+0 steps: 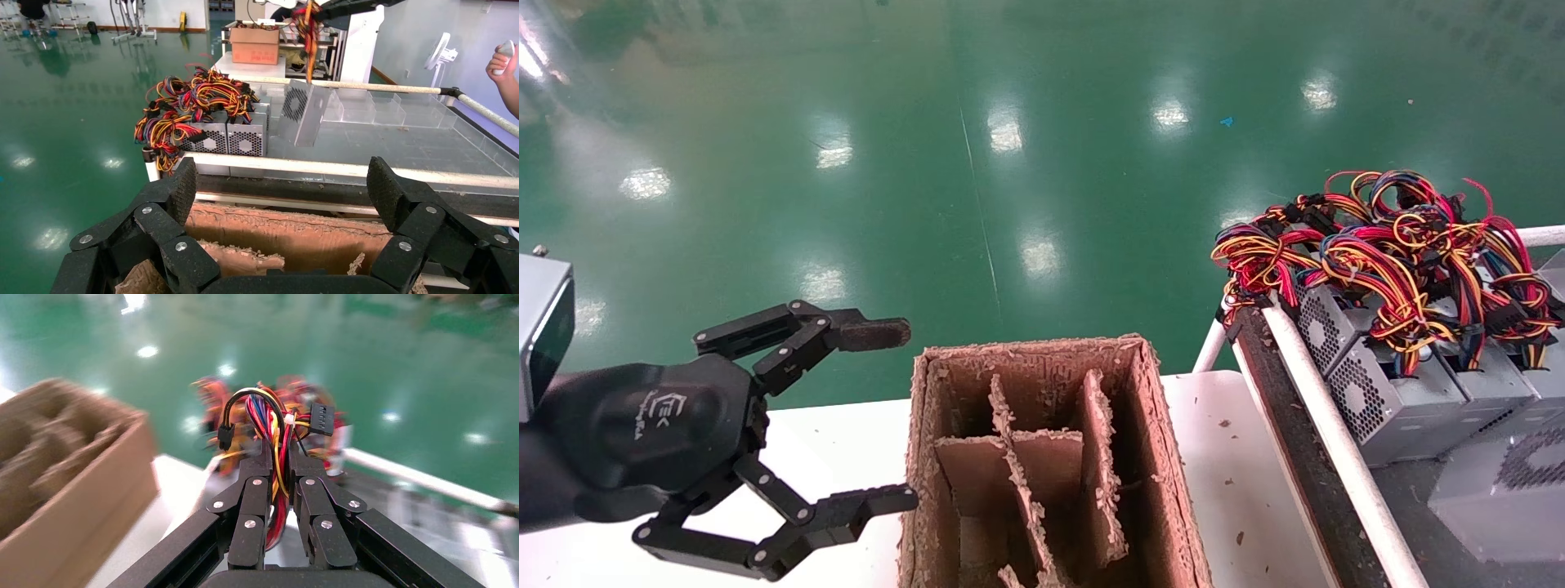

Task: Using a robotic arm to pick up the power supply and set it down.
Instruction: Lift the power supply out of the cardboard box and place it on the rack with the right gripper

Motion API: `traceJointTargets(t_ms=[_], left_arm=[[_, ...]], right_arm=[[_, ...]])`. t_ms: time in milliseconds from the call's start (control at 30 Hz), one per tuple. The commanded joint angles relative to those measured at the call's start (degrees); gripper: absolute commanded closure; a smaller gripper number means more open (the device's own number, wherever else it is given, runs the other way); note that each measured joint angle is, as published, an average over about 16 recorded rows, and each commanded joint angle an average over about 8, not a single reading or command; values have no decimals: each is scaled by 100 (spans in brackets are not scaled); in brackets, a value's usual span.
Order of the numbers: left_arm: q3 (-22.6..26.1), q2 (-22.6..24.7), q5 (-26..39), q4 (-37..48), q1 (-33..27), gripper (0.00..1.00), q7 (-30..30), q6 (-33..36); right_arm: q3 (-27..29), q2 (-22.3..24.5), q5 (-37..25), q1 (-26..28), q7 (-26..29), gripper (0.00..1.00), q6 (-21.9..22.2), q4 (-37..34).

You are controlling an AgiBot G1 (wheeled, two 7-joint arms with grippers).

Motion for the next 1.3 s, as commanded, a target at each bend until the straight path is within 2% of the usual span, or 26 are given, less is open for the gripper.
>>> traceJointTargets(t_ms=[33,167,433,1200,1233,1267,1300], left_arm=[[0,0,0,0,0,0,0,0],[0,0,0,0,0,0,0,0],[0,0,0,0,0,0,0,0],[1,0,0,0,0,0,0,0],[1,0,0,0,0,0,0,0],[1,0,0,0,0,0,0,0],[1,0,0,0,0,0,0,0]], right_arm=[[-311,55,251,206,-264,100,431,287],[-601,-30,421,344,-537,100,763,597],[-674,-343,394,330,-618,100,918,654],[314,-1433,-445,202,74,100,1565,443],[333,-1466,-468,202,96,99,1579,428],[349,-1494,-489,201,116,93,1591,414],[365,-1521,-511,201,137,81,1602,400]])
